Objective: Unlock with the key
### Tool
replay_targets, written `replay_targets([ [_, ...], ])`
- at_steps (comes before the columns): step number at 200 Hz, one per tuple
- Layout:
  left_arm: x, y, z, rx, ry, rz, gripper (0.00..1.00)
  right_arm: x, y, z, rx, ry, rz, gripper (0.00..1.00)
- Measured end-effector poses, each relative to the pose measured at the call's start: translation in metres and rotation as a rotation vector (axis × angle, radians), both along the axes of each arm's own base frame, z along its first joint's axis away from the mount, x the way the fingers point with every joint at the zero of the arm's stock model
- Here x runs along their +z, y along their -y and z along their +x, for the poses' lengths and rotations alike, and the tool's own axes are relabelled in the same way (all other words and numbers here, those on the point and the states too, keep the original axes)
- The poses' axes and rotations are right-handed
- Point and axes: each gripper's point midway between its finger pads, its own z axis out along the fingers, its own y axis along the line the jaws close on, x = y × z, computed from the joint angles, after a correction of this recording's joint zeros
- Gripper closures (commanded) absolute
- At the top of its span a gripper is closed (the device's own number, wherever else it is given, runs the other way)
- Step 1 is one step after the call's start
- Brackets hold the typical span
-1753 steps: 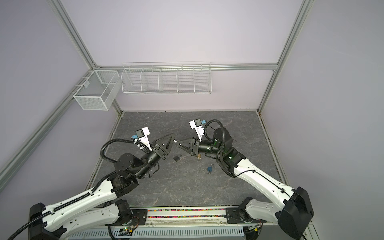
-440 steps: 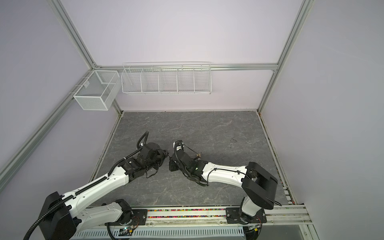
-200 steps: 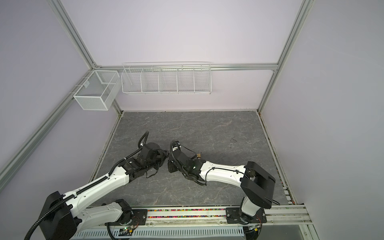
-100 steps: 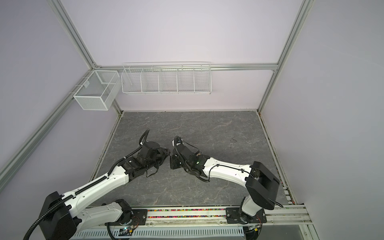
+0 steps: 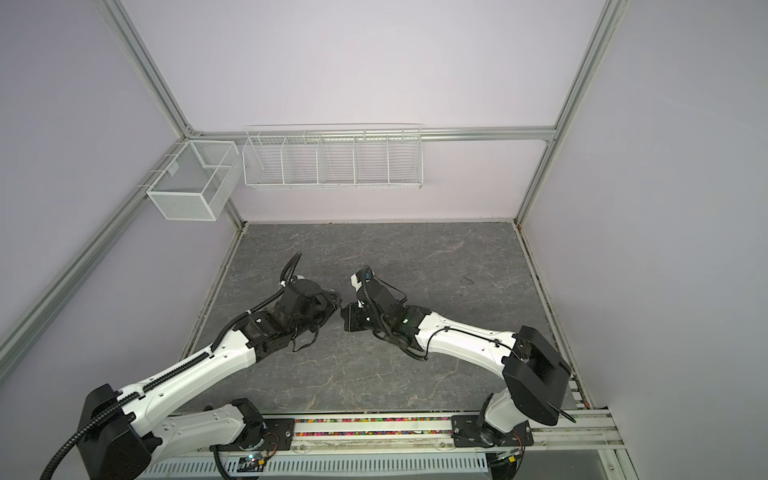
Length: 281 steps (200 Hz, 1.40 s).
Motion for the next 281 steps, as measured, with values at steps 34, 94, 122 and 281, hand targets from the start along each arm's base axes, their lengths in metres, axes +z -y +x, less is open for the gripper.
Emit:
replay_targets([
  [34,0.004,0.003,-0.004,-0.025,0.004,-0.007,1.0,0.003,0.005,-0.003,-0.007,0.036,-0.014,0.93],
  [94,0.018,0.002,-0.013,-0.012,0.011,-0.075,1.0,0.015,0.009,-0.007,-0.065,0.161,-0.097,0.93],
  [122,0.017,0.002,-0.014,-0.007,0.002,-0.08,1.0,0.015,0.01,-0.008,-0.063,0.182,-0.115,0.94],
  [281,0.019,0.008,-0.025,-0.013,-0.012,-0.146,1.0,0.025,0.004,-0.007,0.004,0.265,-0.156,0.93],
])
